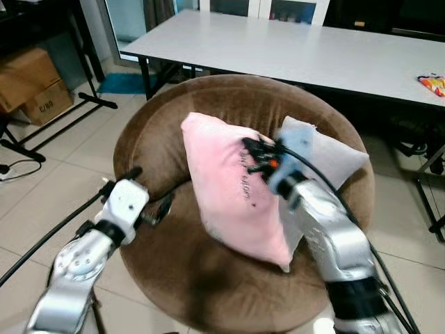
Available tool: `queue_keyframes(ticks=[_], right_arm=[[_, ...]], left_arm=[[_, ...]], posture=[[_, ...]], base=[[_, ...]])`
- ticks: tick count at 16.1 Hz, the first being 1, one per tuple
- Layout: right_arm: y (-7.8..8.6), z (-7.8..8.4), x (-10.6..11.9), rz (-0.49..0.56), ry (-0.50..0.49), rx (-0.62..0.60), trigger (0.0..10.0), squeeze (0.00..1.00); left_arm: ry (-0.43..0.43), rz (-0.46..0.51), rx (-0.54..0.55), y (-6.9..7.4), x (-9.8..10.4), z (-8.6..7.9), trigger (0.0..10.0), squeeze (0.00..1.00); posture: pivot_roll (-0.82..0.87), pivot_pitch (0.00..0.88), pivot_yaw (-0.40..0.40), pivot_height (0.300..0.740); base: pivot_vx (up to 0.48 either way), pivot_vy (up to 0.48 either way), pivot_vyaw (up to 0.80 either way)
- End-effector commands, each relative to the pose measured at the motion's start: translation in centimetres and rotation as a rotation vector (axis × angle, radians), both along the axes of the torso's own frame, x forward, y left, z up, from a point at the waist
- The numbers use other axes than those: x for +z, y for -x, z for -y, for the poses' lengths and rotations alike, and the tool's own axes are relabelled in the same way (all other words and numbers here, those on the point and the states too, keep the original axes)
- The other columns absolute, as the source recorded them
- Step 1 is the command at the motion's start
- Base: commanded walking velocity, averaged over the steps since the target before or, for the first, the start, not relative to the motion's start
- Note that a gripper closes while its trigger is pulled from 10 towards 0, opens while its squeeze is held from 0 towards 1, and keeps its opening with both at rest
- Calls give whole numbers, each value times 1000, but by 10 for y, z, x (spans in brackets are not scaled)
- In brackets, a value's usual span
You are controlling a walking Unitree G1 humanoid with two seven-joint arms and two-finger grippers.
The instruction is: Move the pillow to the sofa from floor
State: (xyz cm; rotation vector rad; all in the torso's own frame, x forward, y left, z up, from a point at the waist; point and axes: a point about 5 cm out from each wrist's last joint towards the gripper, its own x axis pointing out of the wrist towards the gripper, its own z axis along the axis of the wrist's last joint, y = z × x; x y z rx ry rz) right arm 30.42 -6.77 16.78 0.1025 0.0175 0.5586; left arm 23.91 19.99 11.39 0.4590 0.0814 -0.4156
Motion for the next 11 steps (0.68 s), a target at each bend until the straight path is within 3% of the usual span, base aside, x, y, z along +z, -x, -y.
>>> queue_keyframes(ticks=[1,4,7,9,10,11], right_arm=[[-2,-15,14,24,15,61,10000,0],[-10,-29,20,-58,-21,90,10000,0],[-21,-39,31,-119,-168,81,10000,0],[-38,-29,21,-212,-267,-66,10000,0],[-38,-29,21,-212,-267,-66,10000,0],[-44,-21,11,-256,-281,-141,10000,0]], left_arm=[[-3,-24,-34,2,-1,3,10000,0],[-2,-37,-49,2,-1,2,10000,0],[3,-52,-78,4,-1,3,10000,0],[1,-59,-86,5,-1,3,10000,0],[1,-59,-86,5,-1,3,10000,0],[0,-60,-89,5,-1,3,10000,0]], posture=[[-11,0,6,740],[-10,0,4,740],[-7,0,1,740],[-3,0,-3,740],[-3,0,-3,740],[0,0,-4,740]], base=[[0,0,0],[0,0,0],[0,0,0],[0,0,0],[0,0,0],[0,0,0]])
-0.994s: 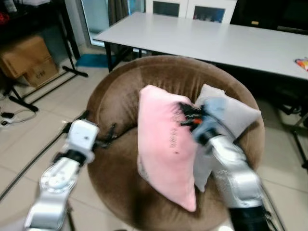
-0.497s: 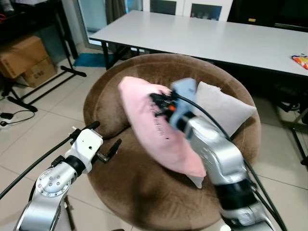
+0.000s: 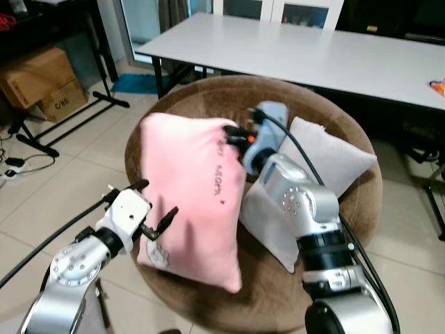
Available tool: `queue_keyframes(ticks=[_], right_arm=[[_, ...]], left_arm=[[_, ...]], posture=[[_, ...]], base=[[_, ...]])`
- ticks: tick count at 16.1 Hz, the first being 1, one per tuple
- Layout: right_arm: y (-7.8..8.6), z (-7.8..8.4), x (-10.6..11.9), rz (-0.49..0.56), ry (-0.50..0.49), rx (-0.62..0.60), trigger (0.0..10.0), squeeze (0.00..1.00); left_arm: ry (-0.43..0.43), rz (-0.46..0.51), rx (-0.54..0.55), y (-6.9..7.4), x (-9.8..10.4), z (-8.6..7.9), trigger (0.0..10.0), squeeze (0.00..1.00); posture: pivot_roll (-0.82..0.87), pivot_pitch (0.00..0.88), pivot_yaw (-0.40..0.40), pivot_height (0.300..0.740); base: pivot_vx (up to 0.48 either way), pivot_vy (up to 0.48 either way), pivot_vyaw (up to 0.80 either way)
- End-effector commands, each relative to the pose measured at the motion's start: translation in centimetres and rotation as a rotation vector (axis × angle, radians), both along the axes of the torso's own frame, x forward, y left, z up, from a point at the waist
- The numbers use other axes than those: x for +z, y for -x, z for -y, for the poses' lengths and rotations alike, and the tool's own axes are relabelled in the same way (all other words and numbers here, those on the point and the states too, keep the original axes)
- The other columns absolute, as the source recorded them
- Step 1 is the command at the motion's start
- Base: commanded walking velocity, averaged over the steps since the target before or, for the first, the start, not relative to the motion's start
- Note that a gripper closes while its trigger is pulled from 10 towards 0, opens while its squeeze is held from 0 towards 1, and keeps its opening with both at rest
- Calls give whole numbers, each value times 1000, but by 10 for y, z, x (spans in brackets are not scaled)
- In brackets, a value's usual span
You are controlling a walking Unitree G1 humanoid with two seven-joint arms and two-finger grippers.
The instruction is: Move the pillow to the sofa from floor
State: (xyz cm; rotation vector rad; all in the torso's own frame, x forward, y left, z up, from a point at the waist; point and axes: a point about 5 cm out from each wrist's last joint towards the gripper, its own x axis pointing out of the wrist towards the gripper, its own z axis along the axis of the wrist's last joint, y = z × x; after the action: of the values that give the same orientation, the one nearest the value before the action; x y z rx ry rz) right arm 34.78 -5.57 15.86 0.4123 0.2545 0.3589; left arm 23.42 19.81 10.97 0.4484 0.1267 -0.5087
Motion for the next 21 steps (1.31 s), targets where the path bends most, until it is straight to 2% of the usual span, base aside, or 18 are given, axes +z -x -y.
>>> queue_keyframes(ticks=[1,3,4,5,8,9,10,11,14,15,16,17,18,19,20,21], right_arm=[[-14,30,-22,-119,4,-249,10000,0],[-14,61,-53,-253,41,-429,10000,0],[-5,89,-81,-336,116,-530,10000,0],[3,108,-97,-376,183,-588,10000,0],[11,132,-106,-411,226,-682,10000,0],[9,141,-104,-388,217,-699,10000,0],[6,142,-100,-347,162,-658,10000,1000],[3,143,-97,-316,126,-631,10000,1000],[4,158,-91,-272,172,-643,10000,1000],[9,171,-88,-253,132,-656,10000,1000],[17,182,-81,-197,154,-653,10000,1000],[27,185,-67,-111,159,-620,10000,1000],[31,184,-63,-83,162,-607,10000,1000],[44,170,-46,46,160,-518,10000,1000],[58,149,-40,86,196,-420,10000,1000],[69,136,-47,61,239,-411,10000,1000]], left_arm=[[-2,2,-15,0,3,1,10000,0],[-3,-1,-18,0,3,1,10000,0],[-1,-8,-23,1,2,2,10000,0],[-1,-12,-27,1,1,2,10000,0],[-4,-14,-30,1,1,2,10000,0],[-5,-14,-31,0,2,1,10000,0],[-6,-14,-33,0,2,1,10000,0],[-6,-13,-36,-1,2,1,10000,0],[0,-2,-36,-1,3,2,10000,0],[25,11,-22,-2,5,2,10000,0],[64,23,5,-2,7,3,10000,0],[116,33,38,-5,10,4,10000,0],[132,37,49,-5,11,5,10000,0],[189,73,84,-11,18,11,10000,0],[217,100,93,-16,22,19,10000,0],[194,114,106,-21,21,22,10000,0]], posture=[[1,0,-6,740],[2,0,-8,740],[0,0,-7,740],[0,0,-7,740],[4,0,-7,740],[1,0,-4,740],[-3,0,1,740],[-6,0,4,740],[-12,0,5,740],[-16,0,2,740],[-23,0,1,740],[-32,0,1,740],[-40,0,3,740],[-62,0,10,740],[-73,0,13,740],[-86,0,17,740]], base=[[0,0,0],[0,0,0],[0,0,0],[0,0,0],[0,0,0],[0,0,0],[0,0,0],[0,0,0],[0,0,0],[0,0,0],[0,0,0],[0,0,0],[0,0,0],[0,0,0],[0,0,0],[0,0,-450]])
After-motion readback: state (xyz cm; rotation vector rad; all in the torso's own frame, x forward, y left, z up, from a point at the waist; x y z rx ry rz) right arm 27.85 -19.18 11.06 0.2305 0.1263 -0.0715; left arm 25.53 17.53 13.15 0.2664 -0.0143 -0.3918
